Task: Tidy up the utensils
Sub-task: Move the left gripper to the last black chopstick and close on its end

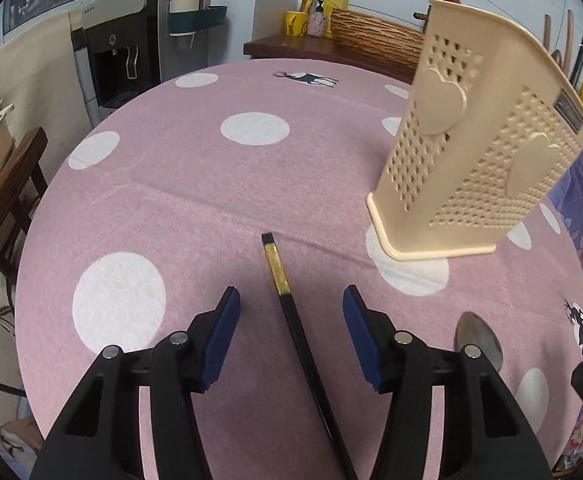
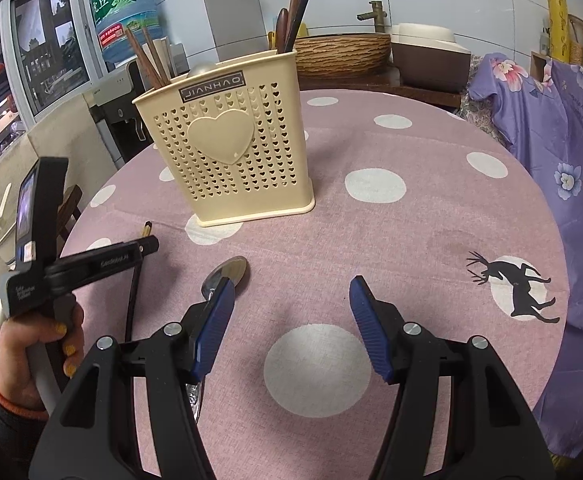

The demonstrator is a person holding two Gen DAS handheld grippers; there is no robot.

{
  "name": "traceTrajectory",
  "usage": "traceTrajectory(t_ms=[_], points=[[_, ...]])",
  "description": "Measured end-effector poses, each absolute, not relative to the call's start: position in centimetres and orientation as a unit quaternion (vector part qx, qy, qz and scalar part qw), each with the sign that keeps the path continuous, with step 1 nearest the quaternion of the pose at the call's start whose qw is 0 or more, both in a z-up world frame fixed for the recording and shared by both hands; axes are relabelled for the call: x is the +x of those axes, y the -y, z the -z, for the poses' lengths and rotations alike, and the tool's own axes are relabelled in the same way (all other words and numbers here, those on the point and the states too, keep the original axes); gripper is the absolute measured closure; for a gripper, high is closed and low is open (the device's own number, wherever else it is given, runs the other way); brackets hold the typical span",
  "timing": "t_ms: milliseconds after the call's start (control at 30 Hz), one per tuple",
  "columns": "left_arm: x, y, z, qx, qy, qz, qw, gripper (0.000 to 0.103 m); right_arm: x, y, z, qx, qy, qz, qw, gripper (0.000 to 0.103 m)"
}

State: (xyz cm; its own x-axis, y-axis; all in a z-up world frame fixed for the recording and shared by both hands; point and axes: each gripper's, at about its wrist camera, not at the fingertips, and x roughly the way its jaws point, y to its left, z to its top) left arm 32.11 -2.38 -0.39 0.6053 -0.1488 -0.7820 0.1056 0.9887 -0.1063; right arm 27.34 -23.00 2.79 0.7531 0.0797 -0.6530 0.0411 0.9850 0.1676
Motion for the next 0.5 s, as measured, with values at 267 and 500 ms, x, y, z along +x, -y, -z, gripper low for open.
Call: traceTrajectory(t_ms=[267, 500], points=[[33.9, 2.0, 0.2, -0.021, -0.443, 0.060, 0.894, 0.076, 27.6, 20.7, -2.2, 0.081, -0.375, -0.042, 0.922, 0.043], [33.7, 1.2, 0.3, -0.028, -0.442, 0.065, 0.894, 0.088, 28.4, 17.8, -0.9, 0.050, -0.408, -0.048, 0.910, 0.043]])
